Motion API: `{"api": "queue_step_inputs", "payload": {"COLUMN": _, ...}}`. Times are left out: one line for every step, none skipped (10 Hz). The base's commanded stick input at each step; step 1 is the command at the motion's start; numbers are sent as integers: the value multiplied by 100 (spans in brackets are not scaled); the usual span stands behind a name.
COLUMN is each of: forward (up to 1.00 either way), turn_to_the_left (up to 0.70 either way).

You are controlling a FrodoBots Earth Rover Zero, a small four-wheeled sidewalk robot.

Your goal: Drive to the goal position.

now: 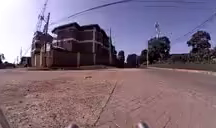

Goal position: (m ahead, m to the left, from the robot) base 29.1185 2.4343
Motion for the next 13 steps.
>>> {"api": "queue_step_inputs", "payload": {"forward": 100, "turn_to_the_left": 0}}
{"api": "queue_step_inputs", "payload": {"forward": 100, "turn_to_the_left": -11}}
{"api": "queue_step_inputs", "payload": {"forward": 100, "turn_to_the_left": -40}}
{"api": "queue_step_inputs", "payload": {"forward": 100, "turn_to_the_left": -40}}
{"api": "queue_step_inputs", "payload": {"forward": 100, "turn_to_the_left": -40}}
{"api": "queue_step_inputs", "payload": {"forward": 100, "turn_to_the_left": -40}}
{"api": "queue_step_inputs", "payload": {"forward": 100, "turn_to_the_left": -40}}
{"api": "queue_step_inputs", "payload": {"forward": 100, "turn_to_the_left": -34}}
{"api": "queue_step_inputs", "payload": {"forward": 100, "turn_to_the_left": 0}}
{"api": "queue_step_inputs", "payload": {"forward": 100, "turn_to_the_left": 0}}
{"api": "queue_step_inputs", "payload": {"forward": 100, "turn_to_the_left": 0}}
{"api": "queue_step_inputs", "payload": {"forward": 100, "turn_to_the_left": 0}}
{"api": "queue_step_inputs", "payload": {"forward": 100, "turn_to_the_left": 0}}
